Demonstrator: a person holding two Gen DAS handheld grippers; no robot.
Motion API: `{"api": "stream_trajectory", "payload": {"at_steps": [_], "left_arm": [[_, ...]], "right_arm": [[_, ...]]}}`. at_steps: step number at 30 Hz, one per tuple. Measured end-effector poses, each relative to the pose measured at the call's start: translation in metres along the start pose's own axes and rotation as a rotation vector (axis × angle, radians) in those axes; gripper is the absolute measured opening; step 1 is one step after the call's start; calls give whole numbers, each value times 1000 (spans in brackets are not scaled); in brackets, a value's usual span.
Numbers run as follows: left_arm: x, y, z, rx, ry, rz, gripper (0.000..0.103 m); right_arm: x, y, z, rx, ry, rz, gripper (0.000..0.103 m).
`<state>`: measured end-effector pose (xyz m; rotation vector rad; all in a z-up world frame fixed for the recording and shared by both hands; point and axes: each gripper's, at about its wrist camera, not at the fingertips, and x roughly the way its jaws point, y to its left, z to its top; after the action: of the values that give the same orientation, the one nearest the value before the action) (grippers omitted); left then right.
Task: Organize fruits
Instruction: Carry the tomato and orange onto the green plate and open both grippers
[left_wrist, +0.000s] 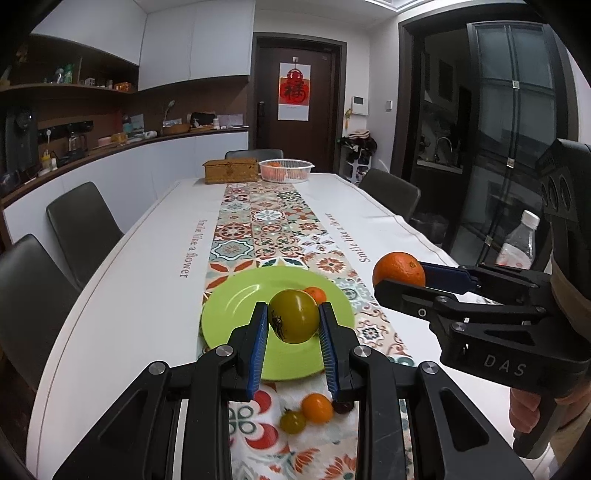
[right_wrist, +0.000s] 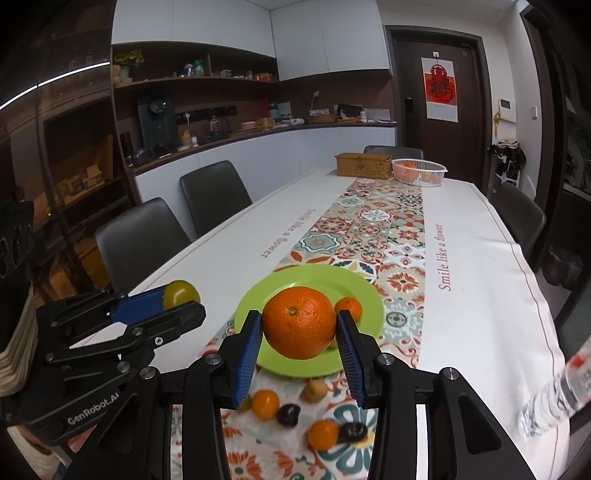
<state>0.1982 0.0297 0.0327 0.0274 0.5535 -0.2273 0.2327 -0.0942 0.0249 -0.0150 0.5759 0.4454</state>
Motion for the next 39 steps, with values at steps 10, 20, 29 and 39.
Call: {"api": "stream_trajectory", "payload": {"at_steps": [10,20,29,39], "left_arm": [[48,25,10,-5,34,4,27],[106,52,0,-9,135,-19,27],[139,63,-8,-29,212,-41,27],[136,60,-6,3,220,-26,35]], "right_arm": [[54,-10,14,13,76,10,42],[115,-16,12,4,188,12,42],[153,-24,5,14,272,20,42],[159,-28,3,28,280,7,43]]}}
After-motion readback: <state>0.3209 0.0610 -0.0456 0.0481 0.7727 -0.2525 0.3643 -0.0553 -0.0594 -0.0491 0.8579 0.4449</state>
